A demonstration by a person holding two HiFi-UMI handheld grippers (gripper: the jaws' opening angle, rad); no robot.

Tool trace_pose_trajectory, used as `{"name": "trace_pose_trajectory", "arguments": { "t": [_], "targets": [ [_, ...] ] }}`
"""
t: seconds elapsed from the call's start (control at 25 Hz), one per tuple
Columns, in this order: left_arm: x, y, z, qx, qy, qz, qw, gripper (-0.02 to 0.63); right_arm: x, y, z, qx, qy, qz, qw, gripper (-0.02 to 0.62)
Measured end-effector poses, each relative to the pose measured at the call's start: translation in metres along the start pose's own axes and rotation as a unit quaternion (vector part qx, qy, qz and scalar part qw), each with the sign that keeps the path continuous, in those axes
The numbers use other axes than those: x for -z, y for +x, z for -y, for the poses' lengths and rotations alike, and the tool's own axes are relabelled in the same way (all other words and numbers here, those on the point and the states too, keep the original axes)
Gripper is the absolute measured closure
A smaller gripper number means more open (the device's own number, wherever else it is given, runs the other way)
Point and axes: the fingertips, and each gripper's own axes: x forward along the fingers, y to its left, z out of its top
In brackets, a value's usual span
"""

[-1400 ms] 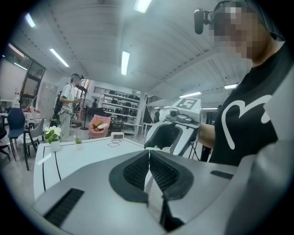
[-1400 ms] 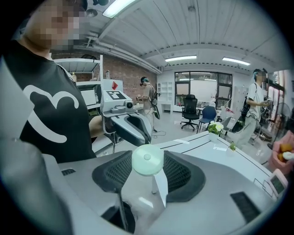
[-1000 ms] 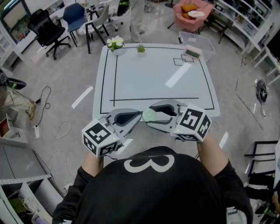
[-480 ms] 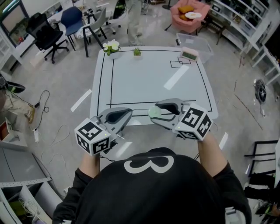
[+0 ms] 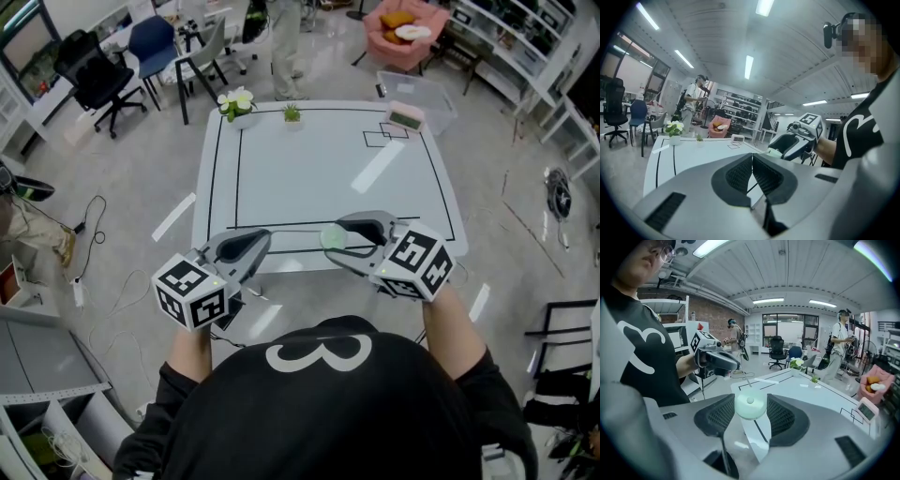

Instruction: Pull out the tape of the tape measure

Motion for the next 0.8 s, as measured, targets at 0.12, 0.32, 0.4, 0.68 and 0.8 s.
{"name": "trace_pose_trajectory", "arguments": {
  "t": [0.12, 0.32, 0.4, 0.68, 0.8],
  "targets": [
    [-0.002, -0.003, -0.009, -0.012, -0.006, 0.008, 0.9999, 0.601, 0.001, 0.000, 0.005, 0.007, 0.003, -0.003, 1.000, 0.373],
    [-0.004, -0.010, -0.017, -0.033, -0.006, 0.021, 0.9992, 0.601, 0.000, -0.003, 0.011, 0.016, 0.012, -0.001, 1.000, 0.373],
    [-0.003, -0.012, -0.021, -0.044, -0.001, 0.020, 0.9988, 0.601, 0.001, -0.003, 0.015, 0.023, 0.008, -0.005, 1.000, 0.373],
    [0.003, -0.023, -0.036, -0.068, -0.003, 0.021, 0.9974, 0.601, 0.005, 0.003, 0.024, 0.031, 0.007, -0.016, 0.999, 0.373],
    [0.004, -0.031, -0.045, -0.082, -0.013, 0.024, 0.9963, 0.601, 0.005, 0.003, 0.030, 0.036, 0.007, -0.019, 0.999, 0.373]
  ]
}}
